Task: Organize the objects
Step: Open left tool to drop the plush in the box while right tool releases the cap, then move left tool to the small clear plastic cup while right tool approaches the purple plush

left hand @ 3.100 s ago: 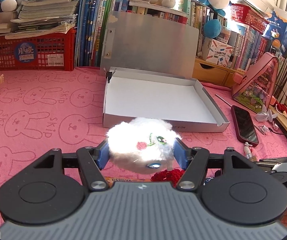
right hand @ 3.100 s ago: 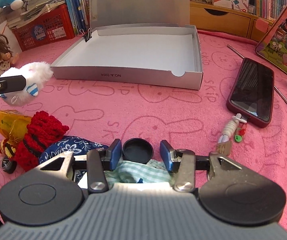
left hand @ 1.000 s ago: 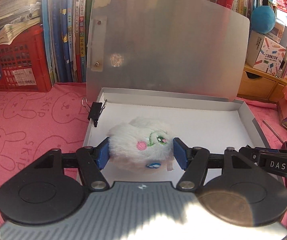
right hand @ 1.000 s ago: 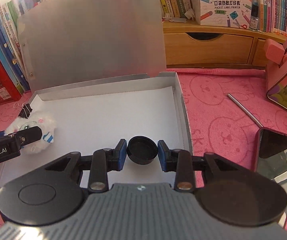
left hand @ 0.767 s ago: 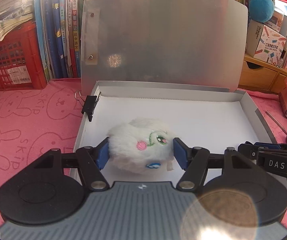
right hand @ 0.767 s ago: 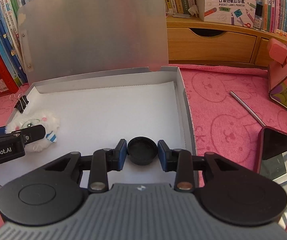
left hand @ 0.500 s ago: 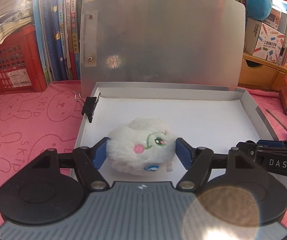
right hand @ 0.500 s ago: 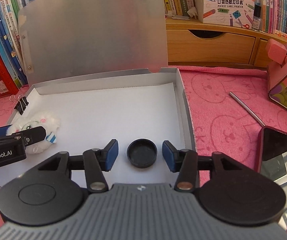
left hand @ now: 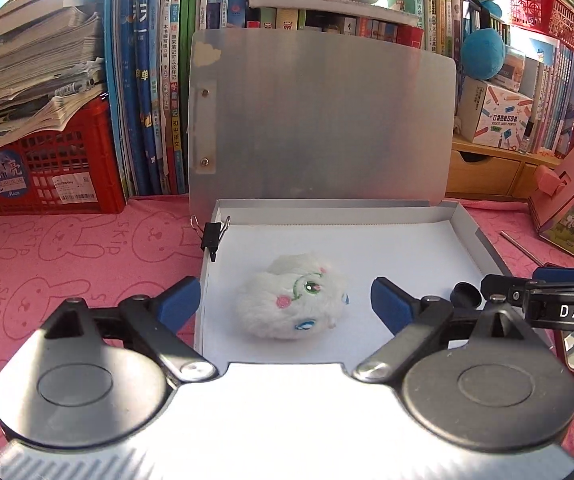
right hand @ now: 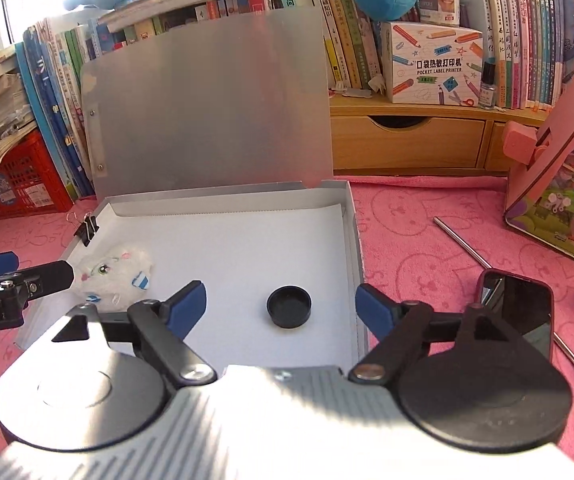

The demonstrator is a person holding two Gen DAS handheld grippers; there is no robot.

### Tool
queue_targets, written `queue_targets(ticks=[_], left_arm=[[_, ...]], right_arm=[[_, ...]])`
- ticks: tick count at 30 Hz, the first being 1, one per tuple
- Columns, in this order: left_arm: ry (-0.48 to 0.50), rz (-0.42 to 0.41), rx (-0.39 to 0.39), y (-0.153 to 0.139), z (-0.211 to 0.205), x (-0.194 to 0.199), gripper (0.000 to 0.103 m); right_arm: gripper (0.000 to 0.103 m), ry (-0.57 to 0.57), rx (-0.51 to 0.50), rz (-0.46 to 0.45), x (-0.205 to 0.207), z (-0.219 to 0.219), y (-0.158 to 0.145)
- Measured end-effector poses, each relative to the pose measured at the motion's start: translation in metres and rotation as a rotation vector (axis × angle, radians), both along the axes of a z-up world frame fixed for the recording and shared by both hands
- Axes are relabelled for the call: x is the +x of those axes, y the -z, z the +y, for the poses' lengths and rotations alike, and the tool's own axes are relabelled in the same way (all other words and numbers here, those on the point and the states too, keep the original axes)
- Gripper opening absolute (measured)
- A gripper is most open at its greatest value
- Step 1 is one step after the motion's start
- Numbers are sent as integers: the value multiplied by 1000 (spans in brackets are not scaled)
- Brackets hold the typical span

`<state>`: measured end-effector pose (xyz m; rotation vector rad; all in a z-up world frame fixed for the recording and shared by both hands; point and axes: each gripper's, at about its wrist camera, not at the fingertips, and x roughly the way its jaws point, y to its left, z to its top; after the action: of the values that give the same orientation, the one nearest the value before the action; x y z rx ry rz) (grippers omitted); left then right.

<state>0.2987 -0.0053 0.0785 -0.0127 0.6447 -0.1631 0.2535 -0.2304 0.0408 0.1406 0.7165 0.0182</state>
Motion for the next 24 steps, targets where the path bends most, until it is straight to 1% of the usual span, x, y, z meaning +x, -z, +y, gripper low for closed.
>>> queue_targets(ticks=[2, 6, 12, 20, 24], left_arm=[[8, -14, -12, -6, 5, -14, 95], [15, -28, -40, -14, 15, -43, 95], [18, -40, -61, -15, 27, -87, 96], [58, -67, -75, -13, 26, -141, 96], [70, -107, -69, -13, 24, -170, 96]], right_arm=[[97, -17, 22, -21, -11, 0, -7], [100, -33, 64, -44, -35, 0, -16], [103, -61, 105, -85, -73, 1, -20], [103, -76, 154, -111, -115, 2, -20], [103, -80, 161, -134, -135, 1, -21]])
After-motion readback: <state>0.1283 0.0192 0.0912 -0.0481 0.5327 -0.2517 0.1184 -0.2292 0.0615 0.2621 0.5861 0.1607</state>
